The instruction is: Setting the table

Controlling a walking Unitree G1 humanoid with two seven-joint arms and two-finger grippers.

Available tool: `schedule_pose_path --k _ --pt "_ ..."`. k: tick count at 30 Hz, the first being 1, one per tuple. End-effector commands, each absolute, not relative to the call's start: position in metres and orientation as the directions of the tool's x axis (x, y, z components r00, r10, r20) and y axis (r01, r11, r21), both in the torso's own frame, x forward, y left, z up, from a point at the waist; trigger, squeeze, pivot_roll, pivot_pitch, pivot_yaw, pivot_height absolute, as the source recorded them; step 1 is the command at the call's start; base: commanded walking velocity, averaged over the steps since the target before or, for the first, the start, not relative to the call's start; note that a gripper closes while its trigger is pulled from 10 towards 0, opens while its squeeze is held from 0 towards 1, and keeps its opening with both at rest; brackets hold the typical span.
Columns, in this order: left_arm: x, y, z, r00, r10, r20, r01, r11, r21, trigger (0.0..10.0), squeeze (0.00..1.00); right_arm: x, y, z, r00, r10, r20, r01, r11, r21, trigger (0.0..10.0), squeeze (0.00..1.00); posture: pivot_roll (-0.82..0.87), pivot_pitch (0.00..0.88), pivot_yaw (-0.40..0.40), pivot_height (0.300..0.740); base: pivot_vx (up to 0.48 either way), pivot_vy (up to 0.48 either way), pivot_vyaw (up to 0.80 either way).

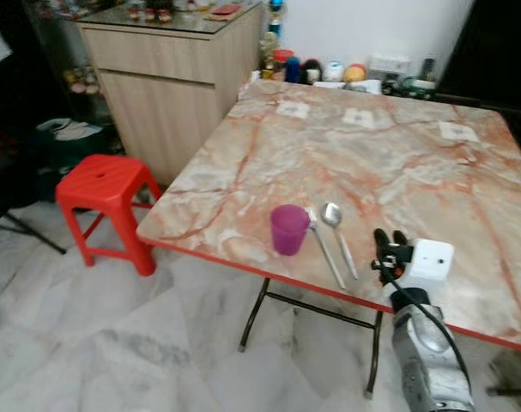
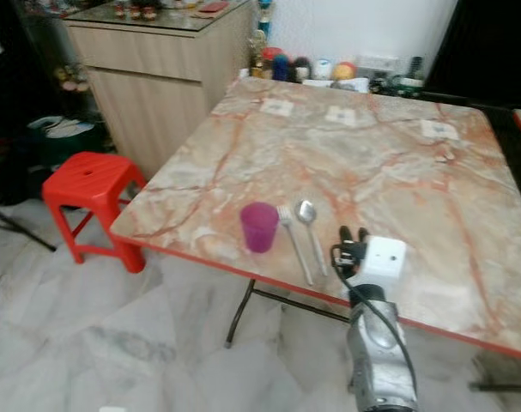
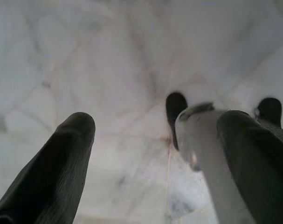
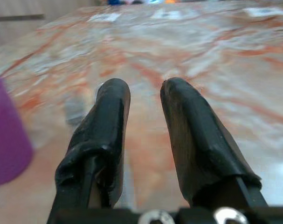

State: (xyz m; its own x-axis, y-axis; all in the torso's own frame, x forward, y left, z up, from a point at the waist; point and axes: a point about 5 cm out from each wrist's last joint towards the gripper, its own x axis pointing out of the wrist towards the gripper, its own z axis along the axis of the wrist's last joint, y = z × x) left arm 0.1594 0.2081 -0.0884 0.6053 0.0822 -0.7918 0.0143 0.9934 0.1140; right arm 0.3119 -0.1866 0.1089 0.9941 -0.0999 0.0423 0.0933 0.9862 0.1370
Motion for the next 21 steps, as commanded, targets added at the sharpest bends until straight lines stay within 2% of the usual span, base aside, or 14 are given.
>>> schedule_pose_path --k 1,21 --pt "0.1492 0.2099 -0.0927 0.572 0.082 -0.816 0.022 0.993 0.116 10.0 0.0 0.3147 -0.1865 0.1085 0.994 -0.102 0.038 0.096 0.986 0.136 10.0 0.0 -0.01 0.075 0.007 0.74 0.0 0.0 0.51" --pt "0.1489 0.2079 -0.0933 0.57 0.083 -0.817 0.008 0.994 0.106 10.0 0.0 0.3222 -0.1823 0.1078 0.994 -0.103 0.024 0.099 0.986 0.132 10.0 0.0 -0.01 0.086 -0.007 0.74 0.0 0.0 0.03"
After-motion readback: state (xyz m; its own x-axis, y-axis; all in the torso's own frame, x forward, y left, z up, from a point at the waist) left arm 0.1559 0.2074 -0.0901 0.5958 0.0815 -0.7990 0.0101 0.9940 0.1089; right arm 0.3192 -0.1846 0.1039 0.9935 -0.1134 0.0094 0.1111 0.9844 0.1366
